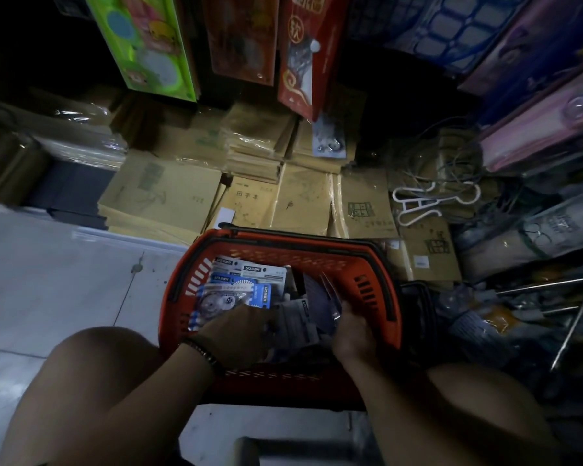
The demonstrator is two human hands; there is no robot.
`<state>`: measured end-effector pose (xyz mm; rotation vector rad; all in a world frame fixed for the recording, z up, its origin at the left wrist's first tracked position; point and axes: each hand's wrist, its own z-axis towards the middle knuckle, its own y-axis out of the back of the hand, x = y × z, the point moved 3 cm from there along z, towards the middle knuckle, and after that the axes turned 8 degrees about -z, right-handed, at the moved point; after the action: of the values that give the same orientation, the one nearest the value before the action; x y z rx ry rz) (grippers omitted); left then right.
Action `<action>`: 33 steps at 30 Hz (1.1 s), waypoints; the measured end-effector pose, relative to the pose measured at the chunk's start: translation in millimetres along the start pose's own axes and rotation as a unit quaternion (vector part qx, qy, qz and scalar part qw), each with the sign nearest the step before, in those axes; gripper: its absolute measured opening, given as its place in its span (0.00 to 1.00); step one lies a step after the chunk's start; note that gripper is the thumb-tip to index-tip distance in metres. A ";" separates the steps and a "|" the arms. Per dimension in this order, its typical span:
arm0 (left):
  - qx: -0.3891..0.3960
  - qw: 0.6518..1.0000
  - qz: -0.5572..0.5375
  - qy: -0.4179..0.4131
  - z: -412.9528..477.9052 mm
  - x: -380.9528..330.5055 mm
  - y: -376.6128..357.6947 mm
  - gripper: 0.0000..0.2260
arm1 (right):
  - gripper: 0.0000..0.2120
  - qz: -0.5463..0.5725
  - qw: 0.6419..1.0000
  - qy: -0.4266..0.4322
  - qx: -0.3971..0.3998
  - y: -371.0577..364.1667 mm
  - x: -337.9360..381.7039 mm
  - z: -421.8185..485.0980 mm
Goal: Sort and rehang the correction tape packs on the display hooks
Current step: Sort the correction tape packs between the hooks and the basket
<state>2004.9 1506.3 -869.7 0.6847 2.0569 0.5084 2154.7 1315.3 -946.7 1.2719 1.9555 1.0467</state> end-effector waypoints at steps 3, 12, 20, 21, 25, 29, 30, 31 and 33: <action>0.001 1.000 -0.009 0.010 -1.6 2.1 0.8 0.12 | 0.24 0.042 0.999 -0.020 0.000 10.6 -2.0 -5.8; -0.034 0.999 -0.017 0.008 -13.7 -2.4 -8.6 0.12 | 0.18 0.211 0.973 -0.045 -0.081 67.4 -6.3 -59.6; -0.080 0.858 -0.501 0.080 -47.3 -32.4 -12.6 0.23 | 0.09 0.734 0.677 -0.050 0.009 97.5 17.7 -147.9; -0.055 0.824 -0.561 0.057 -52.2 -42.8 -11.4 0.25 | 0.10 0.761 0.648 -0.030 0.028 102.2 22.8 -156.7; -0.071 0.689 -0.718 -0.061 -62.9 -66.3 -6.5 0.21 | 0.13 0.822 0.560 0.053 0.088 118.5 37.1 -186.8; -0.103 0.653 -0.735 -0.149 -85.3 -83.9 5.3 0.21 | 0.11 0.795 0.596 0.098 0.053 127.9 33.9 -209.5; -0.111 0.656 -0.729 -0.161 -91.8 -89.3 10.8 0.21 | 0.10 0.777 0.620 0.102 0.022 130.7 29.2 -213.5; -0.120 0.661 -0.721 -0.167 -99.0 -95.1 17.6 0.21 | 0.10 0.750 0.653 0.104 -0.023 134.9 24.1 -215.9; -0.141 0.673 -0.707 -0.165 -113.1 -107.6 33.0 0.19 | 0.15 0.686 0.707 0.105 -0.135 150.7 13.3 -219.8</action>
<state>1967.7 1452.0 -724.4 -0.9864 1.4999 -0.2369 2045.8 1297.8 -703.6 2.5114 0.5576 2.0620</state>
